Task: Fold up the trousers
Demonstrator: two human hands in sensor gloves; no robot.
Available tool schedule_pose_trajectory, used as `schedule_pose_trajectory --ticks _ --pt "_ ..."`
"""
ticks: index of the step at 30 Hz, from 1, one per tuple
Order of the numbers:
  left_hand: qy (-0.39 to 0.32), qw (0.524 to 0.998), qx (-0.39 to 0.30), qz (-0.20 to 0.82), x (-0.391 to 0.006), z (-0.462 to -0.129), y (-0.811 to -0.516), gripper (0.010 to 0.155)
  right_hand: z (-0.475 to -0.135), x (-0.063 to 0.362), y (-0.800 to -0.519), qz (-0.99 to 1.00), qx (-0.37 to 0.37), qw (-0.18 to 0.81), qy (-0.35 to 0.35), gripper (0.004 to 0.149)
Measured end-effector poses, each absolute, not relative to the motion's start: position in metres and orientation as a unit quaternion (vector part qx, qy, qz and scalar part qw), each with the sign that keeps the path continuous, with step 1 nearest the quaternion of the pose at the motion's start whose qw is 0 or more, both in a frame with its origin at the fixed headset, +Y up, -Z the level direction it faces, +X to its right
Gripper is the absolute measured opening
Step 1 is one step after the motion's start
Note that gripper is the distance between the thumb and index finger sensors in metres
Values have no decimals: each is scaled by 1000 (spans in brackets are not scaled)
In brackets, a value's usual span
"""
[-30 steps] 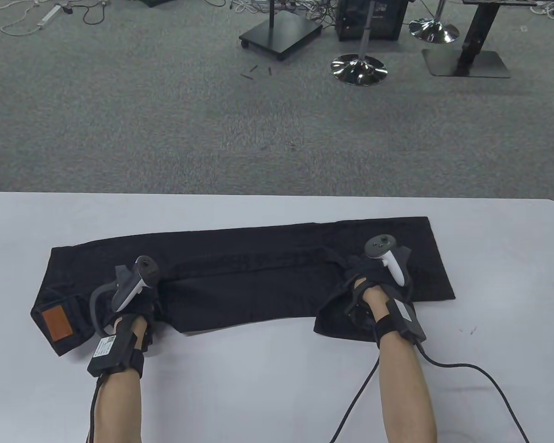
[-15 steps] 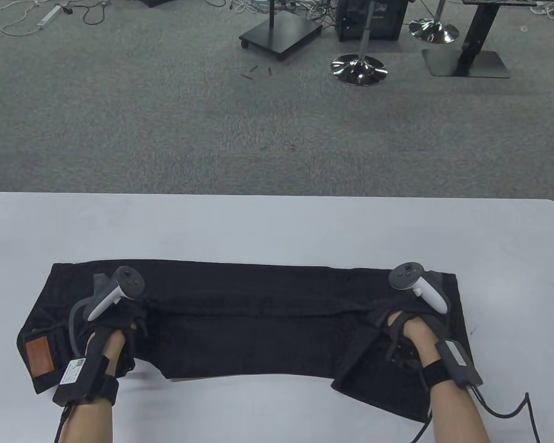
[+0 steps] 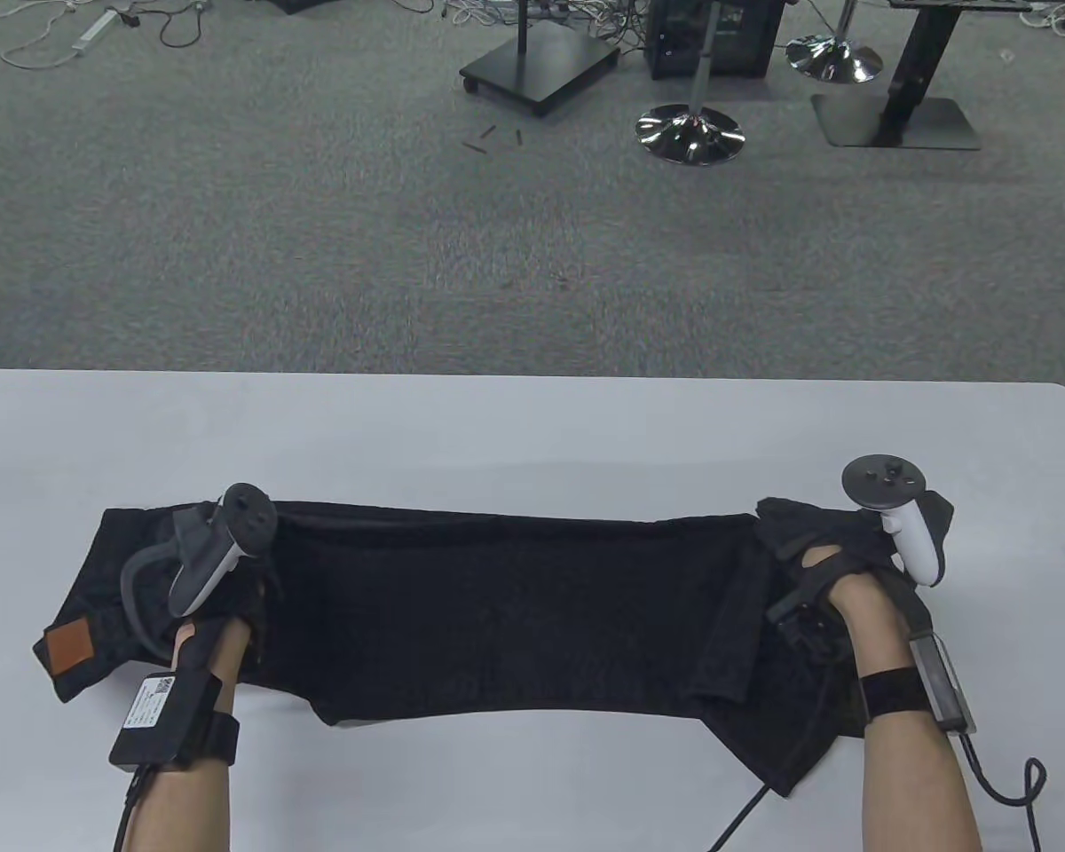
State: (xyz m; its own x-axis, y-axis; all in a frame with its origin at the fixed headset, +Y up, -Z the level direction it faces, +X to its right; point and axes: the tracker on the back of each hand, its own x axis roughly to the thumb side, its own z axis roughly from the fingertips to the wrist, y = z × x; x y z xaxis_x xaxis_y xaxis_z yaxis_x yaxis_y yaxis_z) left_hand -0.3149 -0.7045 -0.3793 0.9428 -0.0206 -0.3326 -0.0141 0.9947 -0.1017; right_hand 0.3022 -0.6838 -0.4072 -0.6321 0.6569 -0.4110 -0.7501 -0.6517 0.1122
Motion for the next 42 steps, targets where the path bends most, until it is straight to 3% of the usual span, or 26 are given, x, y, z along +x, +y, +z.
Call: schedule_pose_trajectory --ticks 5,11,18,21,25,29,31,42 --pt "172 980 -102 -4 -308 -387 -743 51 -393 304 -701 904 -142 349 202 52" --pt "174 975 -137 5 -306 -390 -763 52 -371 263 -727 935 -45 248 249 57" --pt "170 973 -153 -19 -302 -386 -758 50 -360 213 -774 941 -29 95 323 91" --pt "166 968 -183 -35 -302 -382 -754 50 -356 202 -784 948 -28 24 317 97" --pt "160 963 -216 -39 -305 -377 -748 50 -353 193 -784 960 -21 -8 279 86" --pt "157 964 -213 -27 -309 -375 -747 50 -354 193 -775 980 -17 3 198 61" --pt "157 965 -208 -23 -310 -375 -748 50 -358 199 -770 980 -19 30 197 55" --pt "157 968 -198 -9 -313 -373 -748 50 -368 270 -732 955 -98 231 156 47"
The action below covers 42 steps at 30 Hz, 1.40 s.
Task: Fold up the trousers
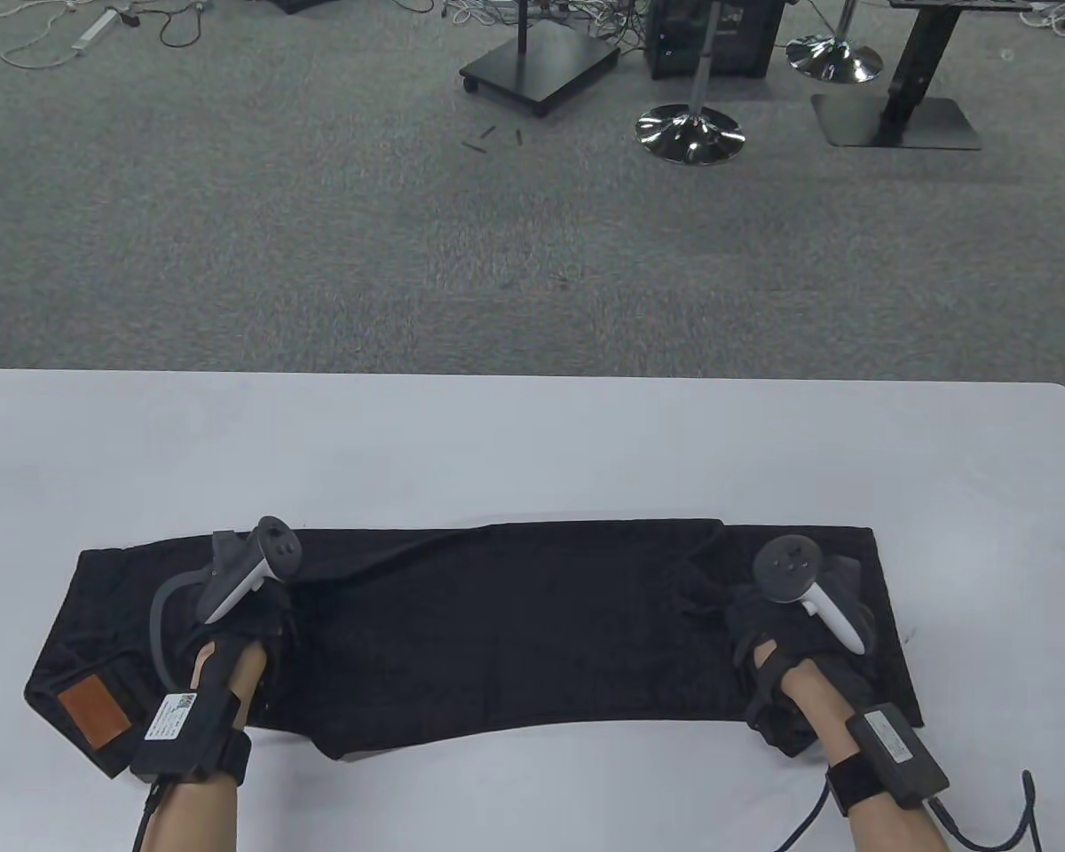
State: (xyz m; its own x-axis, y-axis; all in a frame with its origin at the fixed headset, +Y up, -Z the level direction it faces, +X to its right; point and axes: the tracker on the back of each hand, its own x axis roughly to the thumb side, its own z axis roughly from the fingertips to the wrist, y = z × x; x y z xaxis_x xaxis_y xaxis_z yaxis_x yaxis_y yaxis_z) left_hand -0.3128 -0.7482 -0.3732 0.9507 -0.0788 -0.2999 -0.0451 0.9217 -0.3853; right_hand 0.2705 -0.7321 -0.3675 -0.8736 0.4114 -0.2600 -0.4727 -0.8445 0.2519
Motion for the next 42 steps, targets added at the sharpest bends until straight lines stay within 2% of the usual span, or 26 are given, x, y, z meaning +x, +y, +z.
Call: schedule_pose_trajectory --ticks 6,8,11,13,15,19,21,24,26,29,31,33,38,42 --pt "155 968 -196 -6 -314 -373 -748 50 -363 342 -710 901 -219 358 106 49" --pt "154 969 -194 -2 -315 -373 -749 50 -357 363 -707 867 -253 414 111 51" --pt "153 969 -193 1 -315 -373 -749 50 -350 378 -708 853 -283 418 130 54" --pt "151 970 -192 2 -316 -373 -749 50 -347 379 -711 852 -284 425 115 57" --pt "150 970 -192 4 -316 -373 -749 50 -345 374 -715 861 -284 395 150 60" --pt "150 970 -190 3 -317 -373 -750 50 -345 365 -734 884 -319 256 228 64" --pt "150 971 -189 3 -317 -372 -750 50 -347 365 -744 882 -327 236 243 64" --pt "149 971 -187 4 -317 -372 -750 50 -351 366 -751 876 -319 289 218 56" --pt "149 971 -188 6 -318 -372 -750 50 -351 370 -745 875 -308 319 194 52" --pt "149 971 -189 9 -319 -373 -750 50 -350 380 -726 880 -289 364 95 50" --pt "150 971 -189 10 -319 -373 -750 50 -346 389 -719 873 -303 378 61 49" --pt "150 971 -188 8 -319 -372 -750 50 -342 397 -720 868 -325 370 64 50" --pt "150 970 -189 6 -318 -372 -751 50 -336 399 -736 878 -384 258 123 56" --pt "151 970 -192 4 -318 -372 -751 50 -343 374 -740 903 -341 241 102 58"
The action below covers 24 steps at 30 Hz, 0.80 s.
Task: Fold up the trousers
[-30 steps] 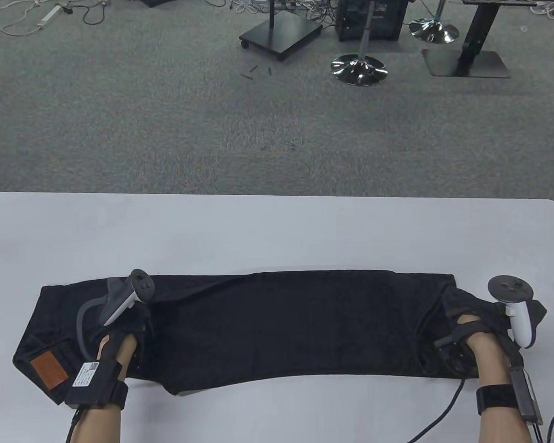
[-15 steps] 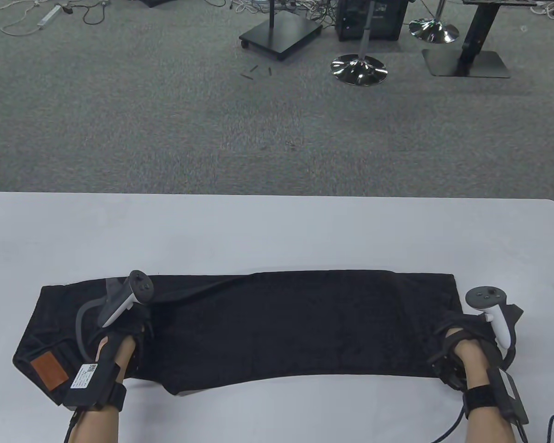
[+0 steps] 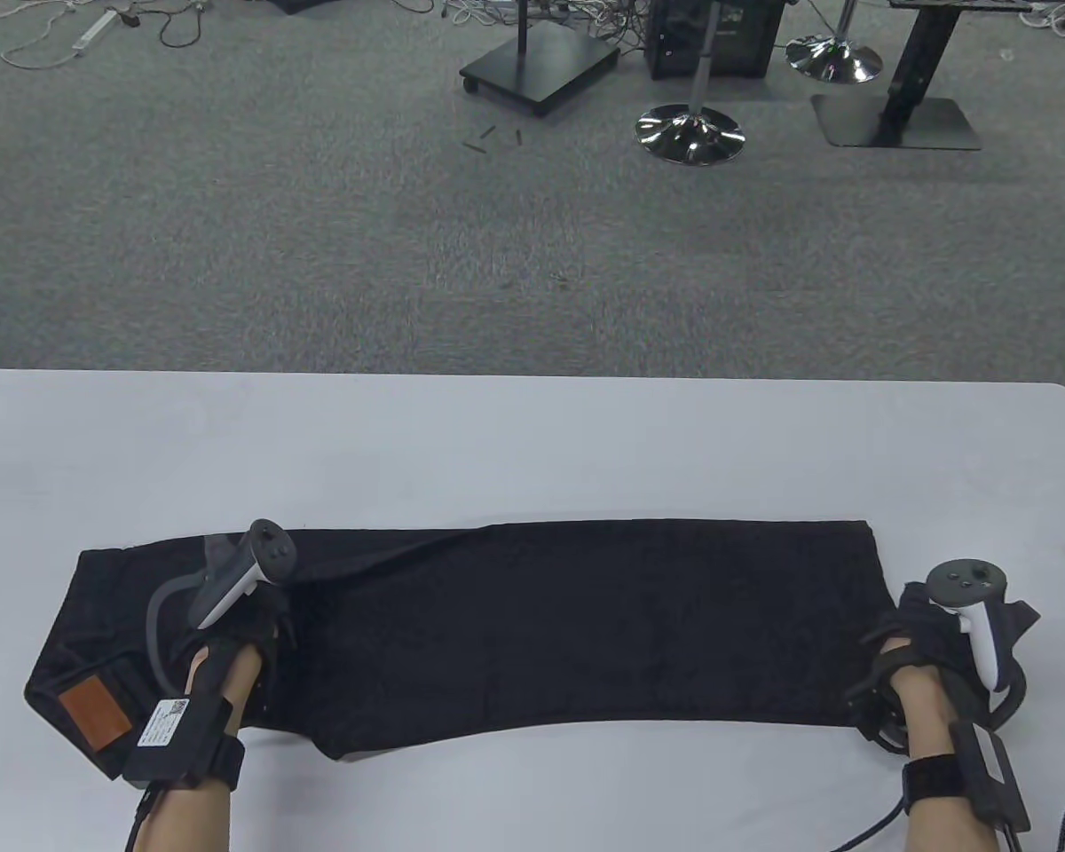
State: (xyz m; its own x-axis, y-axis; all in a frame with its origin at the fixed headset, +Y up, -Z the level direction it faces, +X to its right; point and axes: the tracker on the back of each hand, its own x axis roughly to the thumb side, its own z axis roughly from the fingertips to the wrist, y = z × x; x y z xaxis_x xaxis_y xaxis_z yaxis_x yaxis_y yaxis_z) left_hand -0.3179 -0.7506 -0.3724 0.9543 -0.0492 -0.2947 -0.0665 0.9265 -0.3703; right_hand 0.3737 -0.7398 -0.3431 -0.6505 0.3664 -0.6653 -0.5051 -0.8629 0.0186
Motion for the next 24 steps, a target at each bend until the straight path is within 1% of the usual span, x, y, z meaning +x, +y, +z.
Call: schedule_pose_trajectory --ticks 2,4,6,8,9,10,12,14,16,17,18,20,21,24 --pt "150 969 -196 2 -318 -373 -750 50 -352 351 -743 924 -293 219 116 58" --pt "147 968 -205 0 -319 -374 -748 51 -357 332 -749 934 -265 192 145 61" --pt "153 964 -218 -2 -322 -373 -744 53 -363 313 -763 934 -238 168 207 66" --pt "144 961 -229 -51 -322 -371 -734 57 -366 307 -779 919 -247 160 261 73" --pt "142 958 -235 -76 -322 -371 -730 57 -366 307 -784 914 -250 163 275 76" --pt "148 952 -243 -115 -322 -370 -722 57 -366 307 -789 911 -254 165 279 79" --pt "150 948 -235 -151 -322 -372 -710 50 -368 309 -791 913 -257 166 271 82" --pt "153 958 -174 -170 -322 -373 -694 46 -368 313 -792 906 -262 175 282 83" --pt "147 974 -52 -164 -321 -373 -674 46 -370 319 -792 903 -268 179 283 83" --pt "141 977 -19 -161 -320 -372 -671 46 -370 321 -793 902 -271 182 282 83" --pt "132 979 13 -153 -319 -372 -670 46 -371 324 -793 901 -277 183 279 83" --pt "138 982 -20 -131 -321 -377 -681 47 -370 331 -794 898 -285 193 275 83" --pt "143 980 -44 -132 -323 -380 -693 47 -370 334 -795 895 -289 197 276 83" --pt "148 978 -83 -124 -328 -387 -725 47 -370 335 -794 895 -293 187 280 83"
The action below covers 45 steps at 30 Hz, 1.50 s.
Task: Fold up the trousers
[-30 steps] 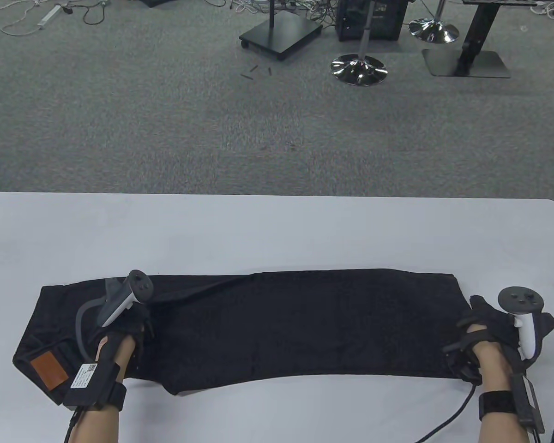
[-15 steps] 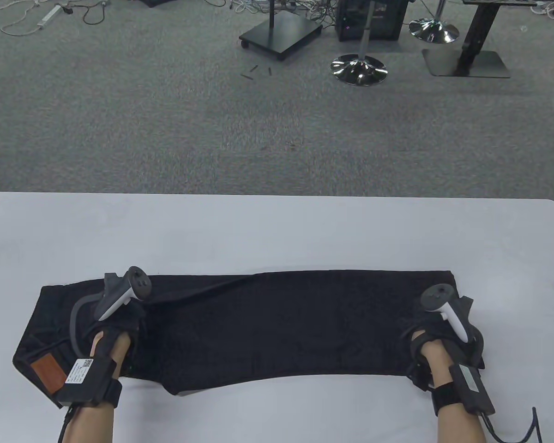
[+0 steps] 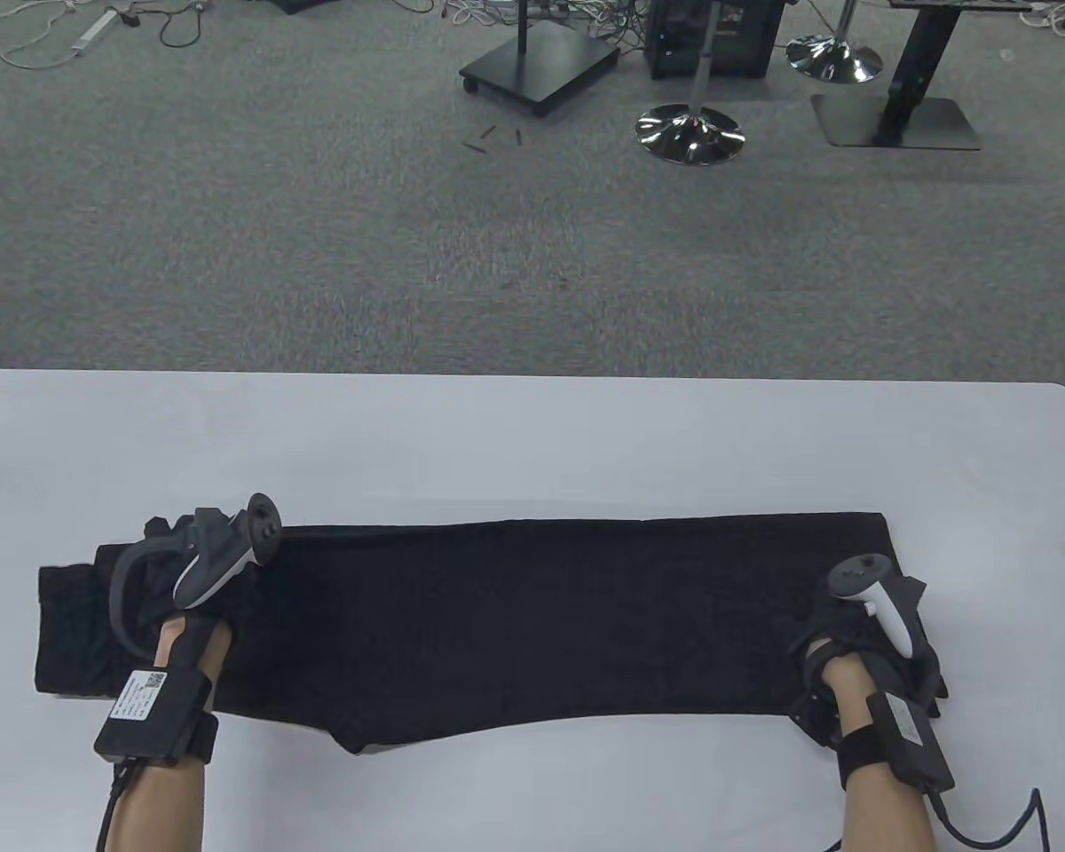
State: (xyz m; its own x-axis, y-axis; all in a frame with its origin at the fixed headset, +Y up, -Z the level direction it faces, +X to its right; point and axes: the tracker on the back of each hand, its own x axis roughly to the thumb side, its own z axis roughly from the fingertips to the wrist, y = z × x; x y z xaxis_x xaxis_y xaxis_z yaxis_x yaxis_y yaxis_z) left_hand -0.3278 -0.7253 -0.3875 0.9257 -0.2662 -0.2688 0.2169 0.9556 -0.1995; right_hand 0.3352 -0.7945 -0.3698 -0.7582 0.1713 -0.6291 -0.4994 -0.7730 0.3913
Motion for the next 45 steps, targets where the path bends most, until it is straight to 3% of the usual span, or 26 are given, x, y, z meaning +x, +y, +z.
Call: schedule_pose_trajectory --ticks 3,6,9,11,16,23,29,33,40,45 --pt "159 975 -99 -118 -333 -391 -744 50 -370 335 -794 894 -292 185 285 83" --pt "167 977 -76 -106 -339 -395 -734 46 -371 334 -794 895 -290 182 285 83" --pt "170 983 23 -69 -346 -394 -705 46 -371 334 -794 896 -288 181 285 83" --pt "170 982 56 -56 -344 -394 -700 47 -371 334 -794 896 -288 180 285 83" --pt "148 986 18 -68 -326 -389 -718 59 -371 334 -794 897 -289 175 285 83" --pt "-5 995 -94 17 -247 -364 -747 68 -366 331 -793 906 -298 152 261 83" --pt "-96 982 -165 3 -192 -343 -760 74 -363 332 -780 903 -304 98 286 81" --pt "-121 968 -222 -5 -175 -329 -775 76 -359 344 -770 902 -343 130 229 77" --pt "-137 971 -183 -68 -158 -300 -785 77 -351 363 -784 879 -383 149 243 79" --pt "-135 967 -197 -88 -150 -291 -783 79 -352 365 -786 876 -400 146 229 82"
